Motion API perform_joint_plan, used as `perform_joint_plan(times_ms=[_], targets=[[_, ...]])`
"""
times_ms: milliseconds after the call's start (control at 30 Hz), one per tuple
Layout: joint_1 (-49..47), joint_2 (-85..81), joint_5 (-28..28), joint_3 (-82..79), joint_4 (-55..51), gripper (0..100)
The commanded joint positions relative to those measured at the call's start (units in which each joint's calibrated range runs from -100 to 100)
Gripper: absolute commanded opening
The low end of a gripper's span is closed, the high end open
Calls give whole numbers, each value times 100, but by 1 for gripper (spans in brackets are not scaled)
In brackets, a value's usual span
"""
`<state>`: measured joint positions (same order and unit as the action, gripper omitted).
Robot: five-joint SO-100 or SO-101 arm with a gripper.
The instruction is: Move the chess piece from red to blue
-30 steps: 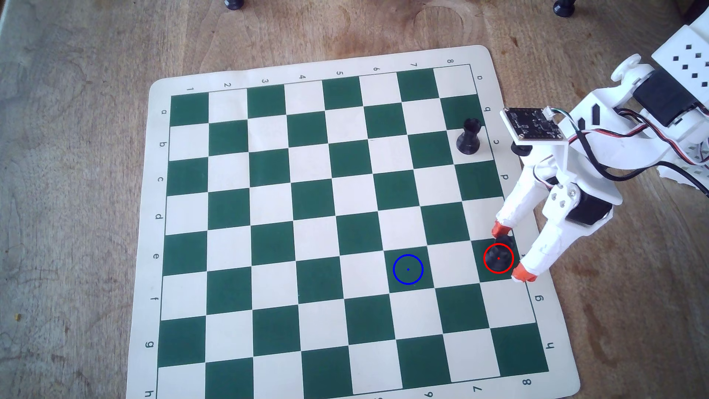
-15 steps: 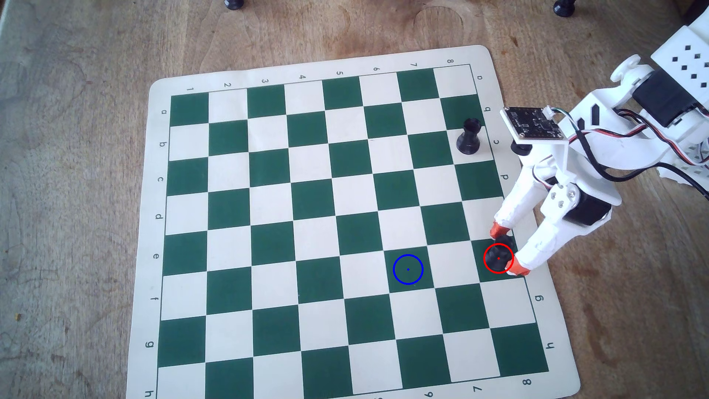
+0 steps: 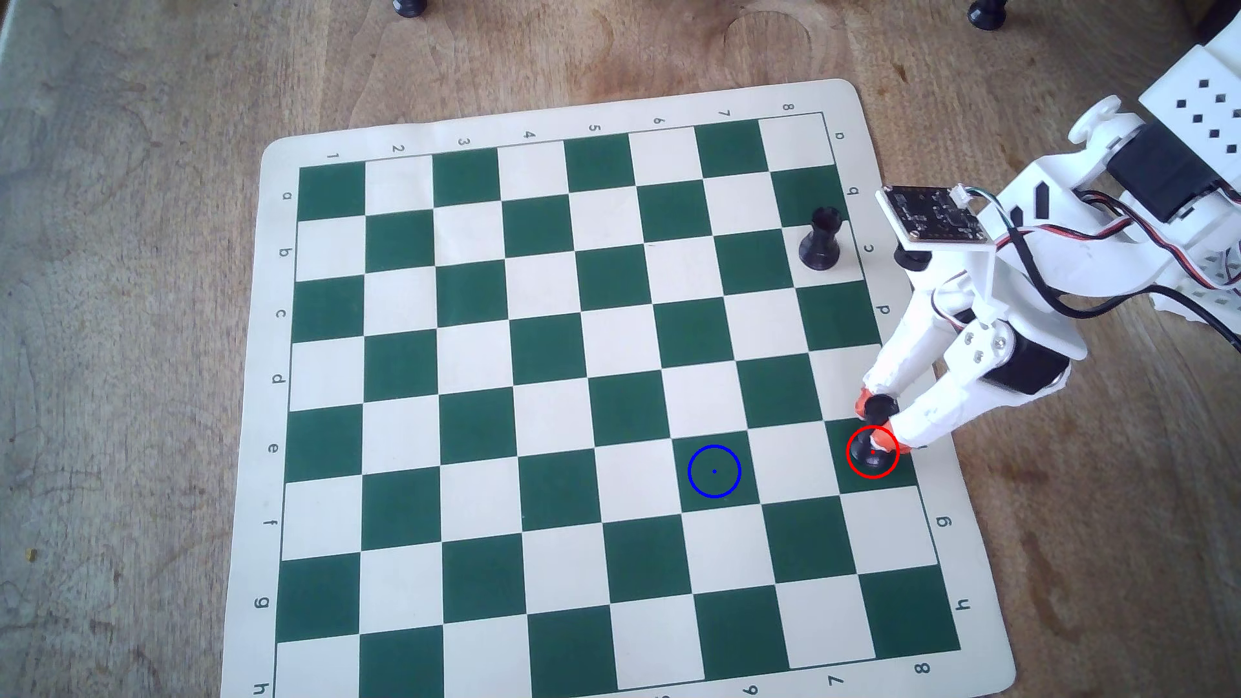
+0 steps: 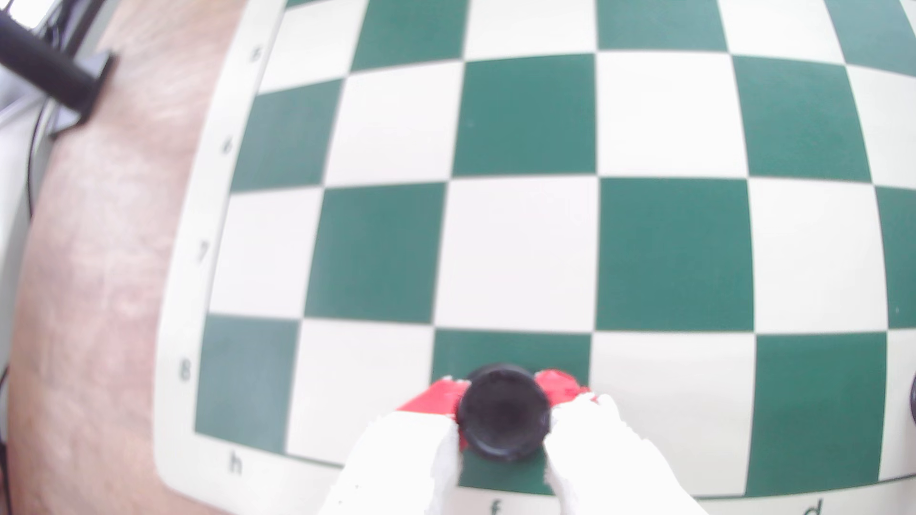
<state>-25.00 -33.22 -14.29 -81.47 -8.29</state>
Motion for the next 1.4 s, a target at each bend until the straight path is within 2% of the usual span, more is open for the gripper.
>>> perform_joint_plan(times_ms=[0, 167, 300, 533, 800, 1000, 1167, 1367], targets=[[-38, -107, 5, 359, -7, 0], [-54, -532, -54, 903, -1030, 0], [-15, -693, -107, 1175, -1407, 0], [1, -1007, 10, 2726, -3348, 0], [-15, -837, 122, 4158, -4290, 0], [-7, -260, 147, 4811, -4159, 0], [24, 1098, 190, 5119, -3127, 0], [165, 2176, 181, 5672, -2734, 0]])
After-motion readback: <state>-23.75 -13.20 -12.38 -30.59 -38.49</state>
